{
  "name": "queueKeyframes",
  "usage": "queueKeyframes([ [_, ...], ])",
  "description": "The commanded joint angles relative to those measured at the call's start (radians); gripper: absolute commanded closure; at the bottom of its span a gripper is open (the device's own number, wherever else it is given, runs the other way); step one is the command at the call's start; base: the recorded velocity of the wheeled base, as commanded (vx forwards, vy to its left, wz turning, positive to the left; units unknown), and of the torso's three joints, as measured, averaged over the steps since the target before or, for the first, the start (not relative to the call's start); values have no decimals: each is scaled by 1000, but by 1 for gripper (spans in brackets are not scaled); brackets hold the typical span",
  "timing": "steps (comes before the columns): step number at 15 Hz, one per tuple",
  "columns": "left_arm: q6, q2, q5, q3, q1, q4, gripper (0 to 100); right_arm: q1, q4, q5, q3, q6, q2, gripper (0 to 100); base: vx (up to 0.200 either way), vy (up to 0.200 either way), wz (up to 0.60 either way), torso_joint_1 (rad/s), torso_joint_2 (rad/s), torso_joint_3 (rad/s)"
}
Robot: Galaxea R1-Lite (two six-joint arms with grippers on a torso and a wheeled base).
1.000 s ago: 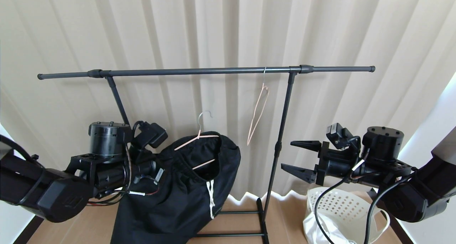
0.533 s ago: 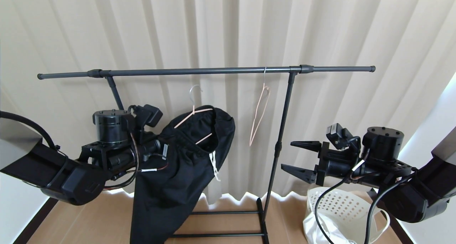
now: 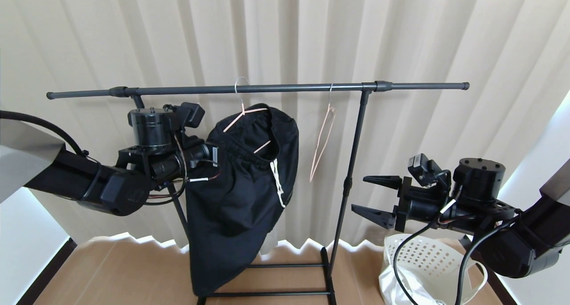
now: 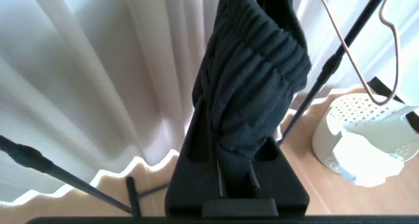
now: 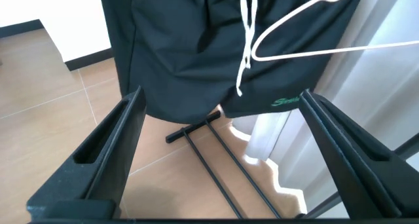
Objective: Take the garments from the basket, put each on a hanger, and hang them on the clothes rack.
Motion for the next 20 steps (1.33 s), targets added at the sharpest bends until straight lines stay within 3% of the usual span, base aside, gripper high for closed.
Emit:
queueKeyframes([
  [1, -62, 36, 2, -130, -8, 59, 100, 1, 0, 0, 0, 1, -1, 0, 0, 0, 0, 0, 0, 0],
  [6, -122, 93, 3, -323, -8, 258, 100, -1, 0, 0, -2, -1, 1, 0, 0, 0, 0, 0, 0, 0],
  [12, -129, 186, 23, -493, -8, 409, 100, -1, 0, 0, -2, -1, 1, 0, 0, 0, 0, 0, 0, 0],
  [20, -128, 274, 57, -621, -15, 470, 100, -1, 0, 0, -2, -1, 2, 0, 0, 0, 0, 0, 0, 0],
])
